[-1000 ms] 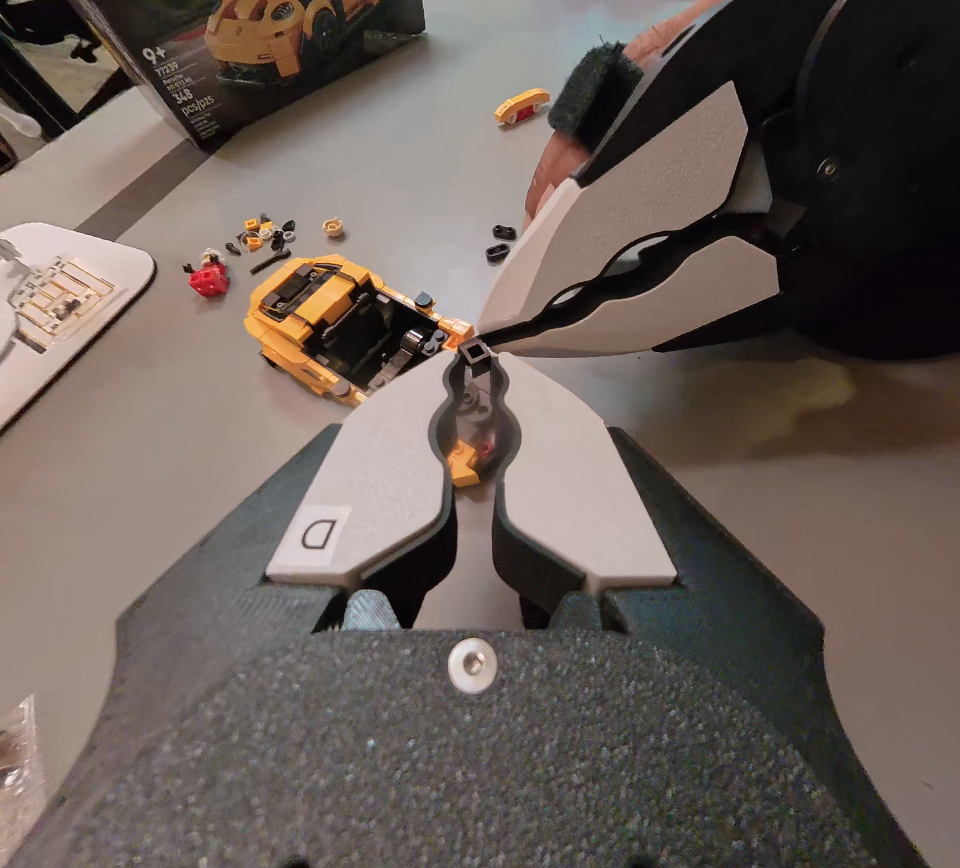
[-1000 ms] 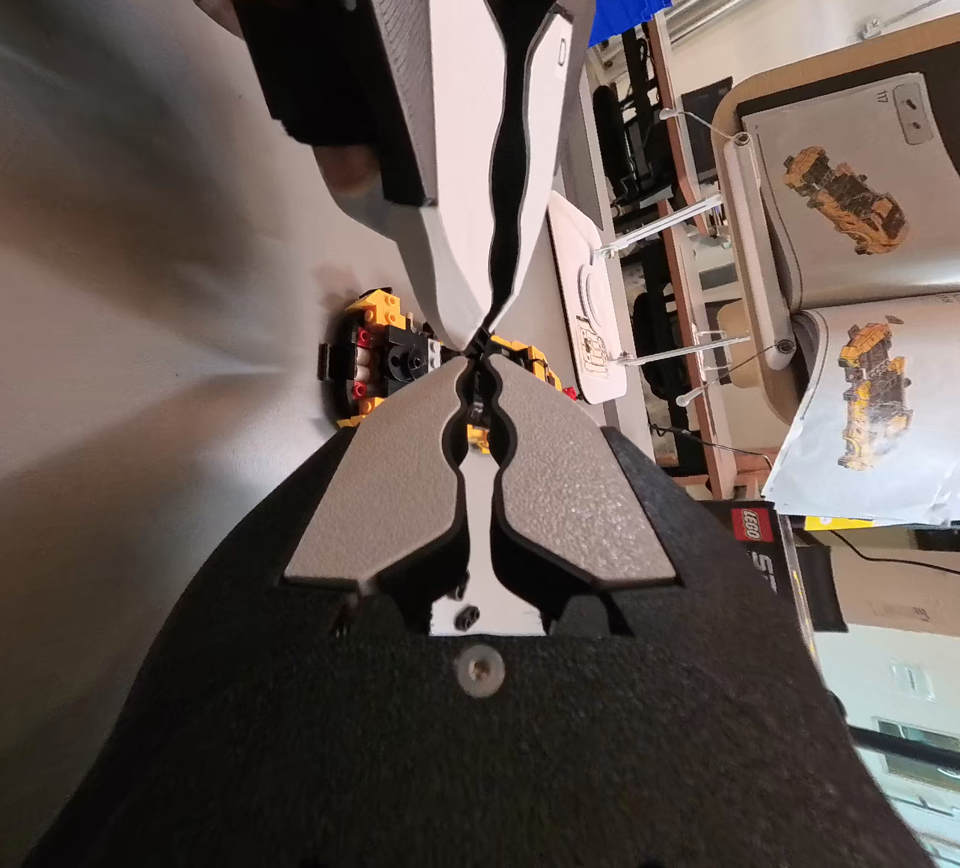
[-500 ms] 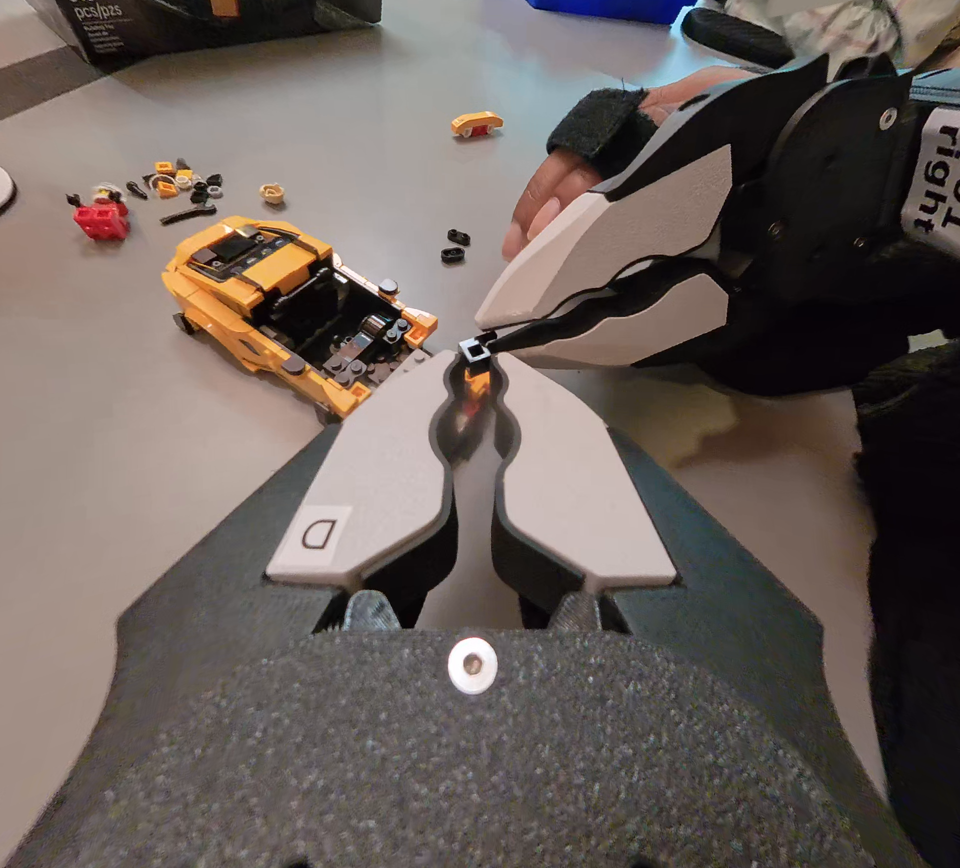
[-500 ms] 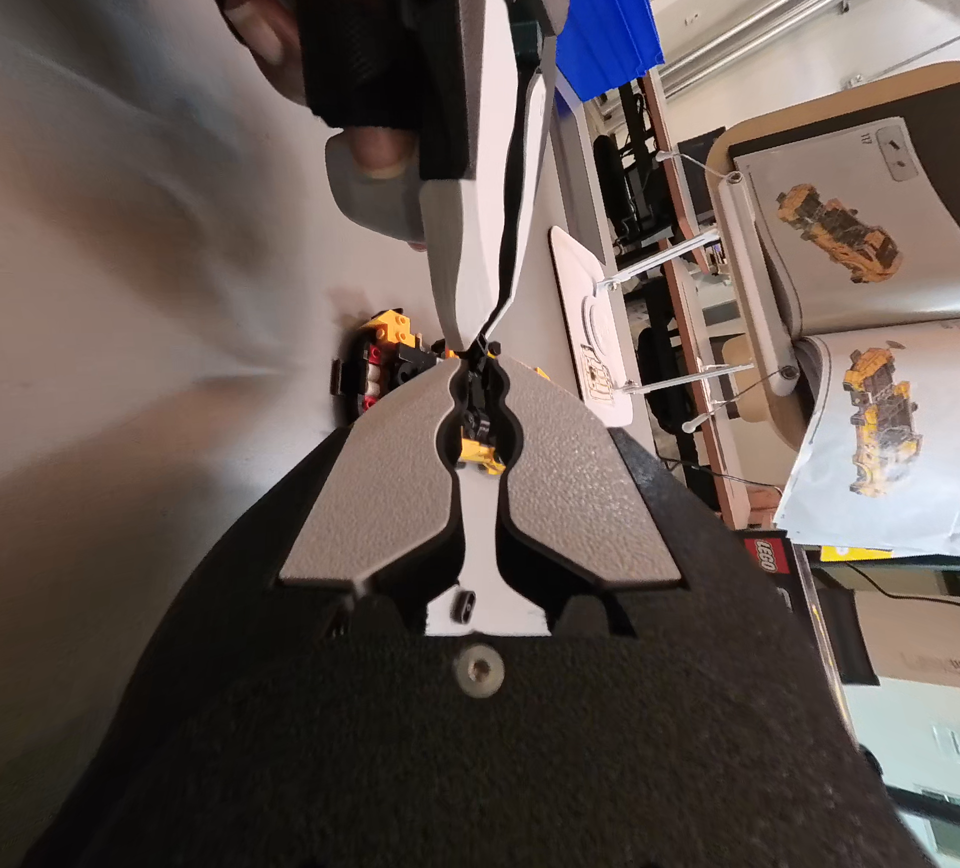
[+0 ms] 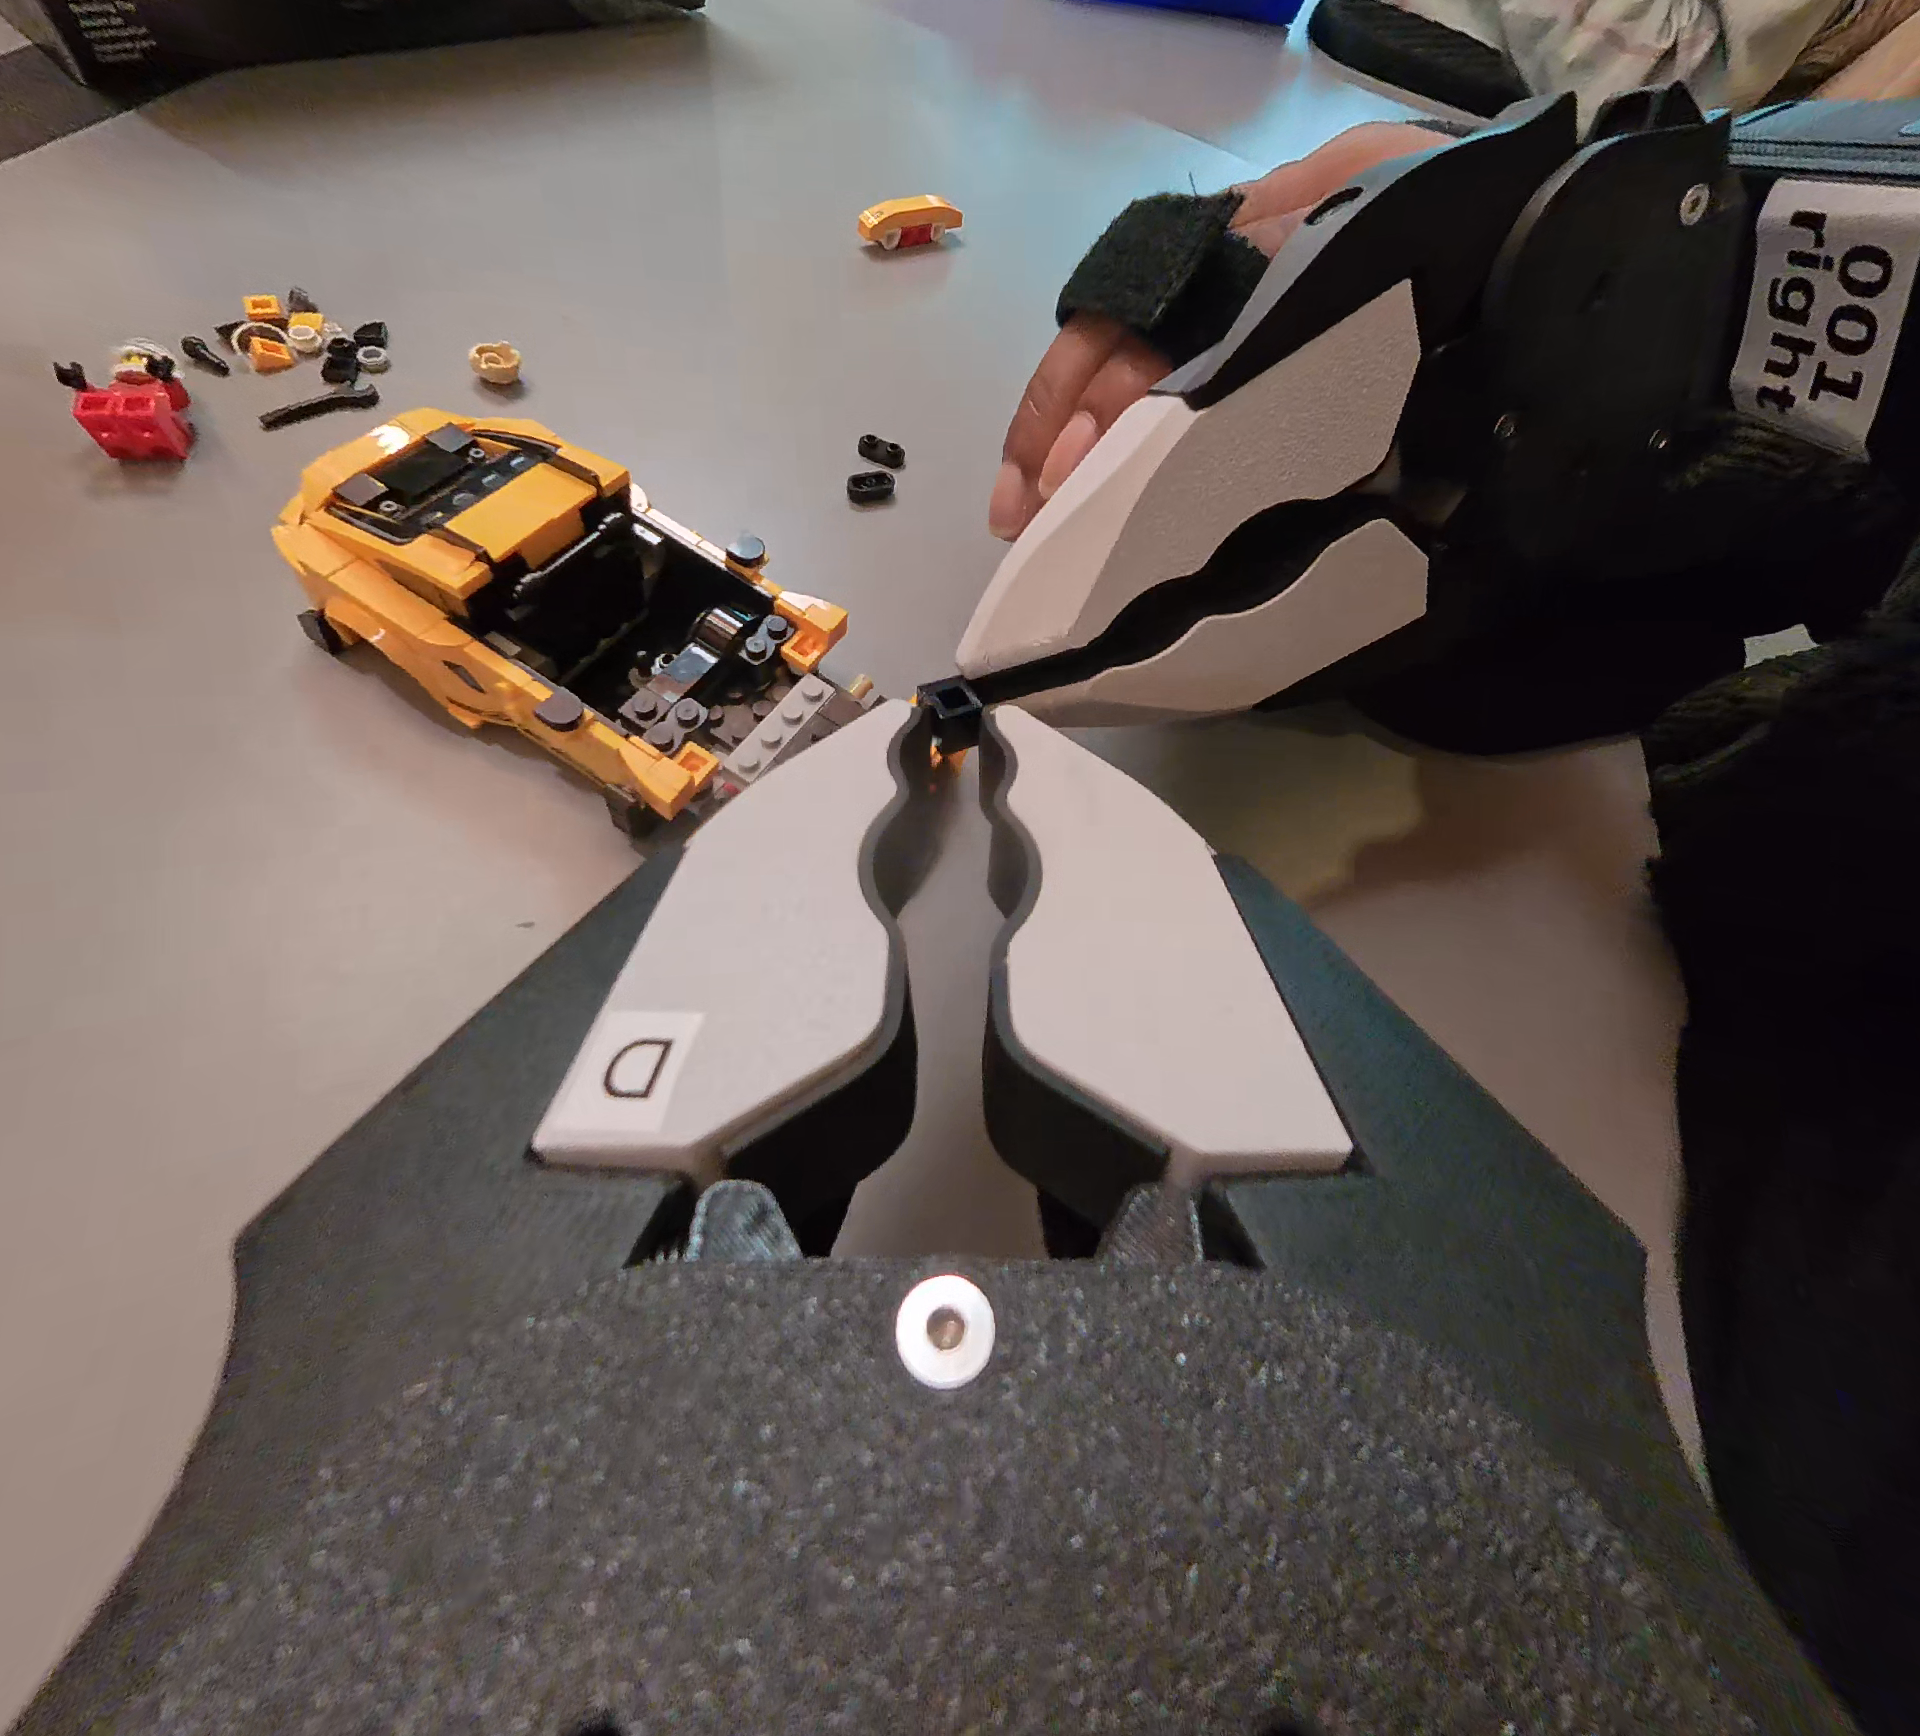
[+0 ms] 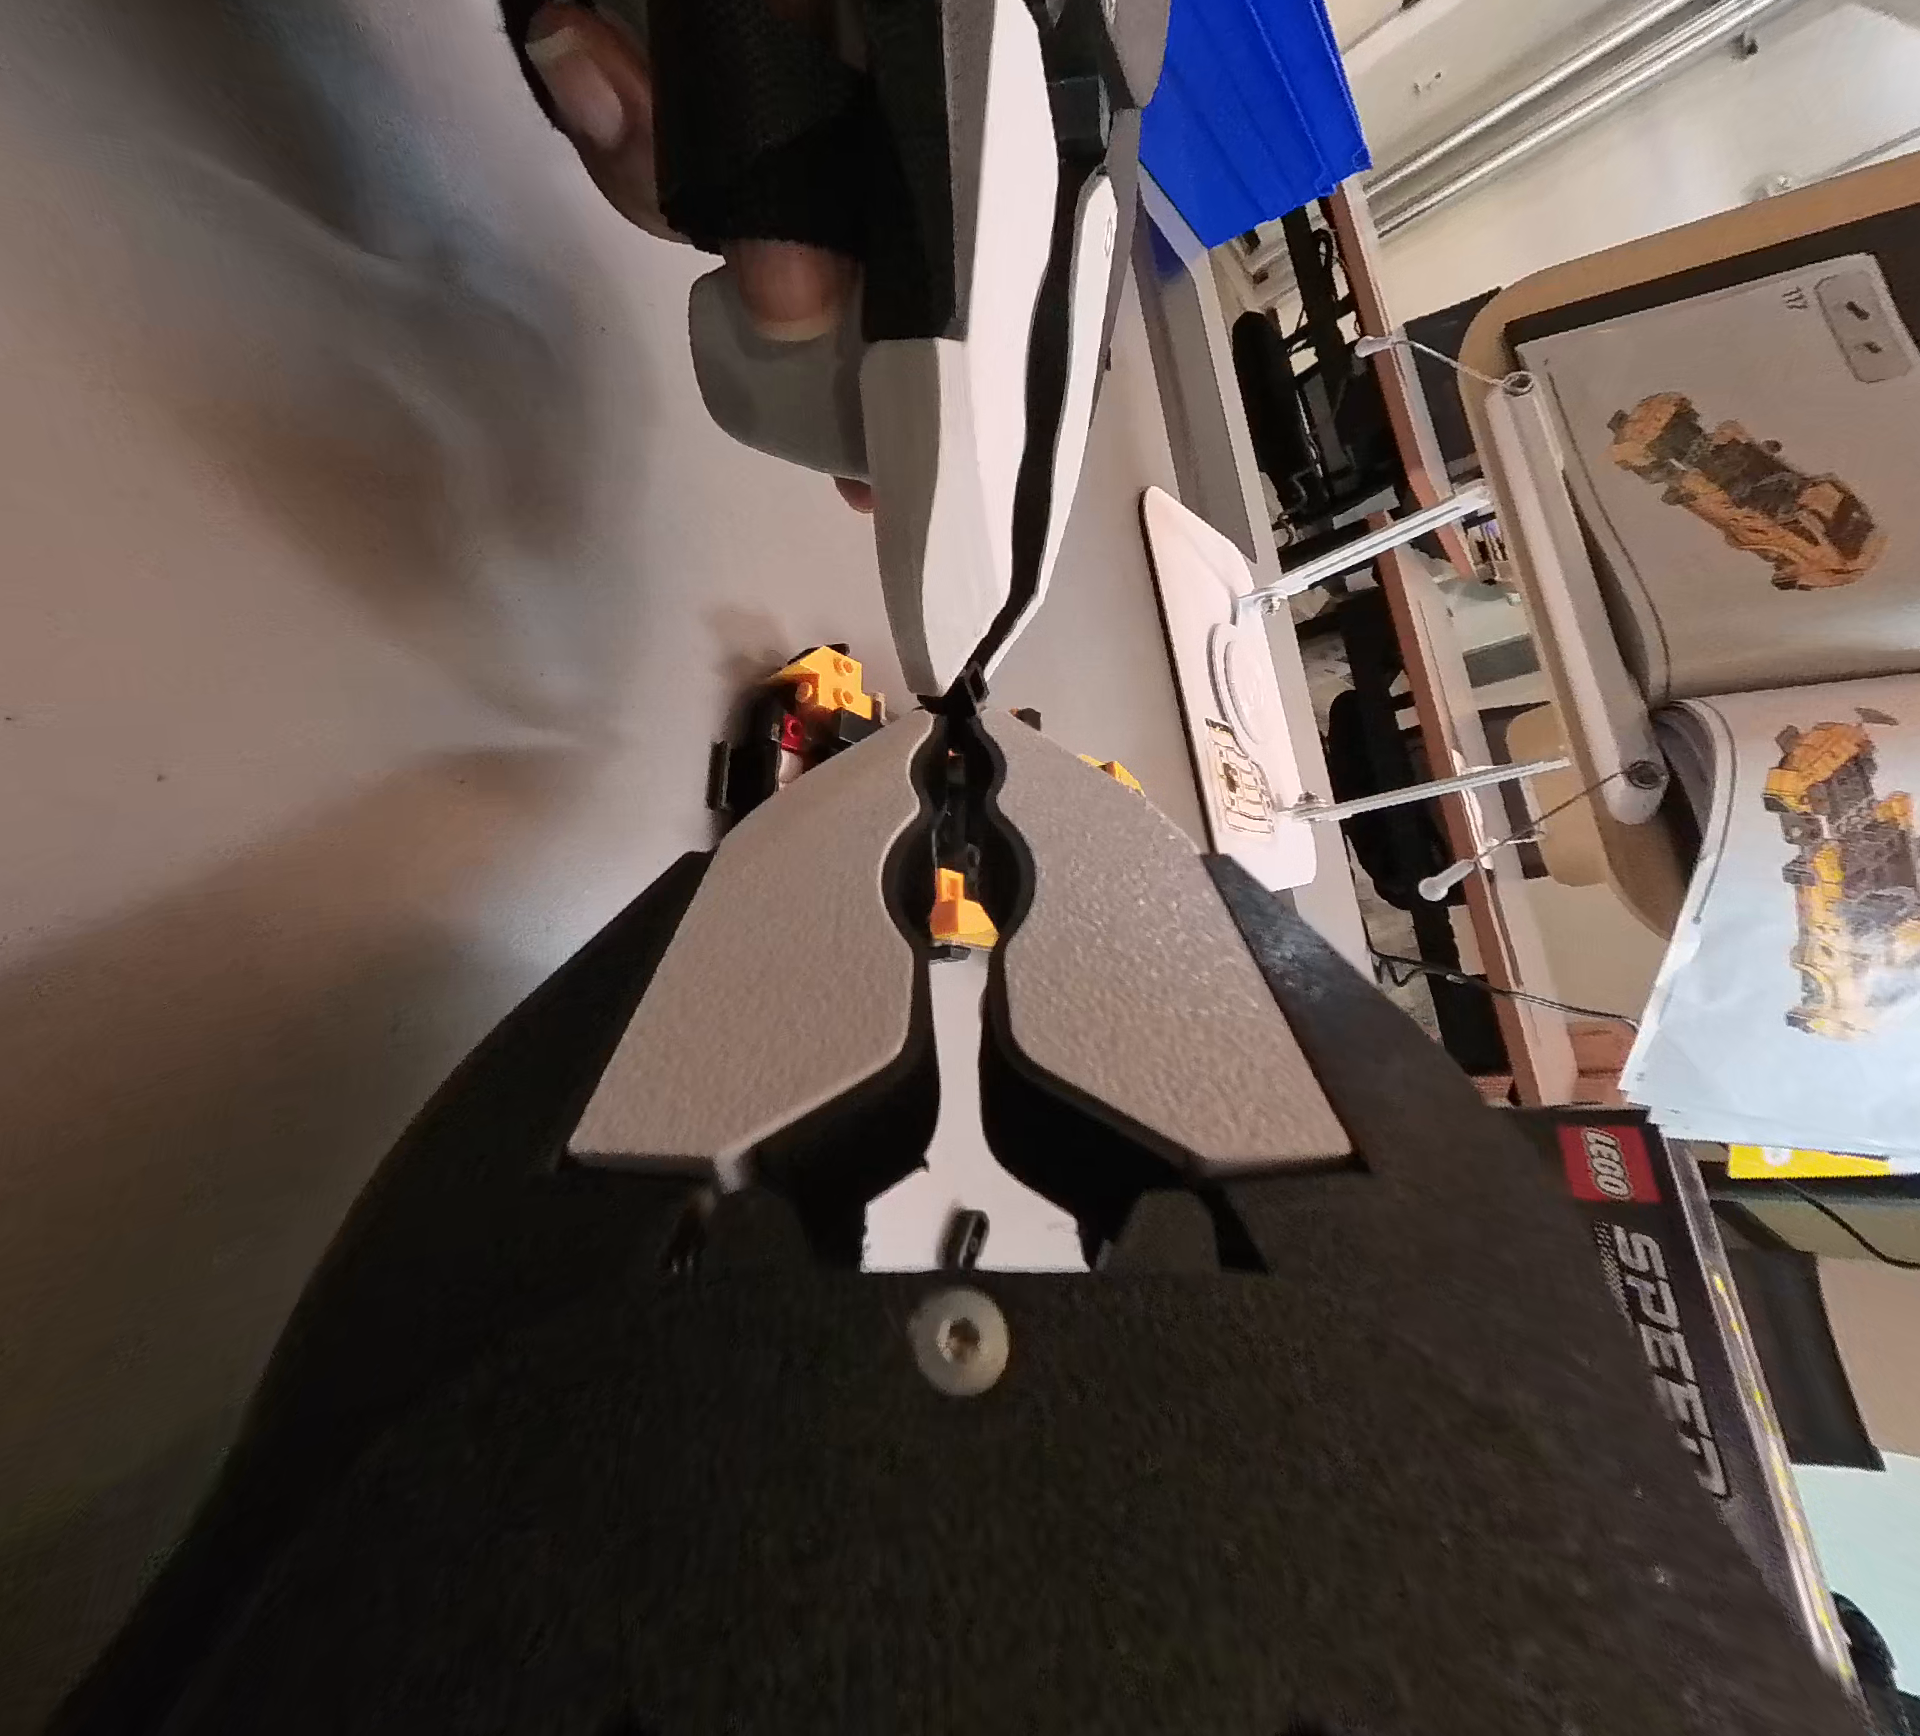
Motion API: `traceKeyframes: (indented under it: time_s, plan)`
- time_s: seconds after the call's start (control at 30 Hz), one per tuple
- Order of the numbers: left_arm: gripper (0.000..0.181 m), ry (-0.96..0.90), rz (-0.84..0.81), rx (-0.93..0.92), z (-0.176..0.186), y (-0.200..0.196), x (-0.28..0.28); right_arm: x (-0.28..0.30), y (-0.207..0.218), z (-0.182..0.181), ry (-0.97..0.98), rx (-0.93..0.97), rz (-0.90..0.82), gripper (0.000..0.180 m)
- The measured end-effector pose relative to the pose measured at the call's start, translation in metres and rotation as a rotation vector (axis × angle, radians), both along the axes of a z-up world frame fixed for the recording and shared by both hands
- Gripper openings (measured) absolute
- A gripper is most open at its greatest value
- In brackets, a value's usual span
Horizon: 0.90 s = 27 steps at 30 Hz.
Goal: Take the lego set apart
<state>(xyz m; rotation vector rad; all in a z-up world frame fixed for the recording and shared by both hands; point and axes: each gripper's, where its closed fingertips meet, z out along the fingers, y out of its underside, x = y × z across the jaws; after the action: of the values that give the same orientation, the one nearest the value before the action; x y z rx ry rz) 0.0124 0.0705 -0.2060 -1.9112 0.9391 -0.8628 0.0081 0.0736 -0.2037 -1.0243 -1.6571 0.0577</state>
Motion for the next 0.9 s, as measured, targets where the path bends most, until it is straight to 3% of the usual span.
traceKeyframes:
  time_s: [0.03, 0.4, 0.43, 0.5, 0.63, 0.9]
  plan:
    - [0.009, 0.001, 0.001, 0.001, 0.000, 0.000, 0.000, 0.000, 0.000, 0.000, 0.000, -0.004, -0.001, 0.002]
    - [0.008, 0.051, -0.010, 0.027, -0.002, -0.002, -0.003, -0.001, 0.001, -0.006, -0.010, -0.072, -0.010, 0.002]
    - [0.000, 0.039, -0.032, 0.027, 0.000, -0.005, -0.002, 0.001, 0.006, -0.010, -0.036, -0.070, -0.044, 0.002]
    - [0.000, -0.052, -0.061, 0.000, 0.015, -0.012, 0.004, 0.010, 0.019, -0.023, -0.095, -0.050, -0.093, 0.002]
    - [0.000, 0.043, -0.024, 0.095, 0.012, -0.007, -0.005, 0.005, 0.011, 0.014, 0.101, -0.128, -0.061, 0.001]
    - [0.000, 0.001, -0.009, 0.048, 0.011, -0.002, -0.012, 0.013, 0.027, 0.001, 0.069, -0.139, -0.116, 0.002]
